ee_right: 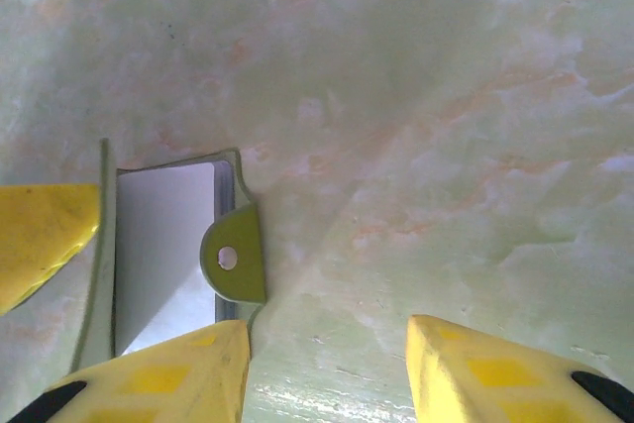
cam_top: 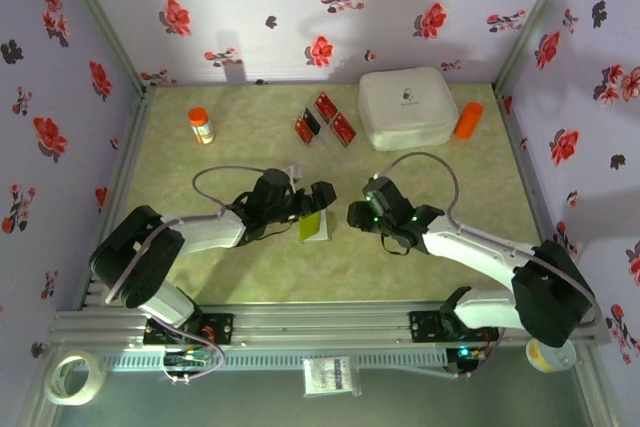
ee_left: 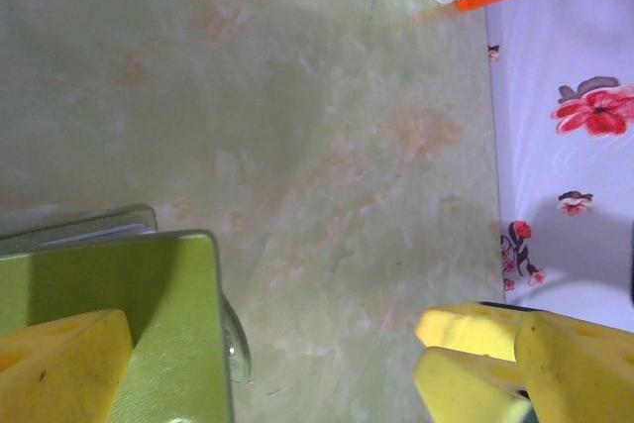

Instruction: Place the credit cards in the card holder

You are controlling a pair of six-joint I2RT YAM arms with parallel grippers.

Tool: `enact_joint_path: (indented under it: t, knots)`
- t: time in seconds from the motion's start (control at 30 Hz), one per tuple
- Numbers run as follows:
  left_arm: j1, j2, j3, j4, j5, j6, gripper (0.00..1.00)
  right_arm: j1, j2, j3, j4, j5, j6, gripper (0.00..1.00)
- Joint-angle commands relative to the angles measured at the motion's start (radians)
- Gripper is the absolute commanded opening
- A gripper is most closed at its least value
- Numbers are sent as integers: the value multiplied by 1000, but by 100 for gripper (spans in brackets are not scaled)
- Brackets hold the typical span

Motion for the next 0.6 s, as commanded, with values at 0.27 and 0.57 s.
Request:
enact_joint_path:
  t: [0.27, 0.57]
  knots:
    - [-36, 67, 28, -87, -38, 35, 100, -8, -73, -32, -29, -22, 28, 46]
    - [-12, 26, 138, -215, -42, 81, 100, -7, -124, -23, -46, -101, -2, 43]
